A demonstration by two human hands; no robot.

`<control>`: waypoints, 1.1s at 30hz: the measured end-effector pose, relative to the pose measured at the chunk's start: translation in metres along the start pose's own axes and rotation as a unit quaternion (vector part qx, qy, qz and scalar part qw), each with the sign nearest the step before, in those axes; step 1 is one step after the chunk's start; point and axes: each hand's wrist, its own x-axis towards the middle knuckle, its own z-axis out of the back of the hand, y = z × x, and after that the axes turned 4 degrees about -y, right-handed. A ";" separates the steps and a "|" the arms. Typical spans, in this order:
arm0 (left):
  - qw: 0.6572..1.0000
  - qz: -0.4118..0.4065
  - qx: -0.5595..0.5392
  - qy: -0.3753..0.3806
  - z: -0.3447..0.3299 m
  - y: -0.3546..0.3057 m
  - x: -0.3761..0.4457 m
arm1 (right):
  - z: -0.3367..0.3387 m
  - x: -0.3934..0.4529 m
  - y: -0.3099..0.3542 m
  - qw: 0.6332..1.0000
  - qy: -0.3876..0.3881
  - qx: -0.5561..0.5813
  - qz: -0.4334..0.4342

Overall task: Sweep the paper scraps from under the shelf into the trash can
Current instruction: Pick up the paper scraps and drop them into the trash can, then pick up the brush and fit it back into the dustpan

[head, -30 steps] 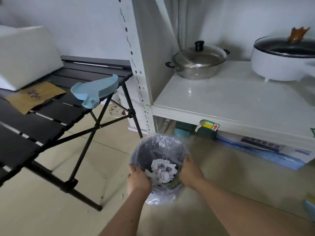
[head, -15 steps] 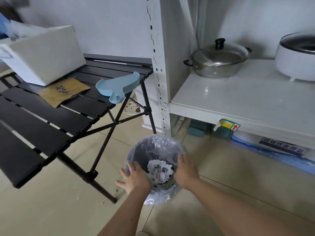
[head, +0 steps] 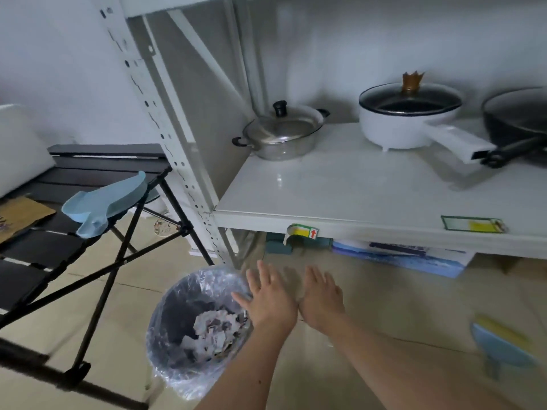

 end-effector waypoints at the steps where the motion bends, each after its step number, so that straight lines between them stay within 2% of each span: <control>1: 1.000 -0.011 -0.004 0.006 -0.004 -0.014 -0.003 | 0.007 -0.001 -0.014 1.000 -0.006 0.003 -0.013; 9: 0.993 -0.103 0.005 0.056 -0.051 -0.128 -0.024 | 0.056 -0.012 -0.123 0.990 -0.053 0.041 -0.127; 17: 0.977 -0.187 0.025 0.098 -0.102 -0.217 -0.046 | 0.075 -0.019 -0.226 0.975 -0.054 0.068 -0.206; 24: 0.961 -0.228 0.025 0.155 -0.153 -0.257 -0.052 | 0.058 -0.013 -0.293 0.961 -0.034 0.067 -0.265; 33: 0.948 -0.235 0.047 0.209 -0.218 -0.259 -0.039 | 0.003 0.001 -0.357 0.930 -0.007 0.090 -0.357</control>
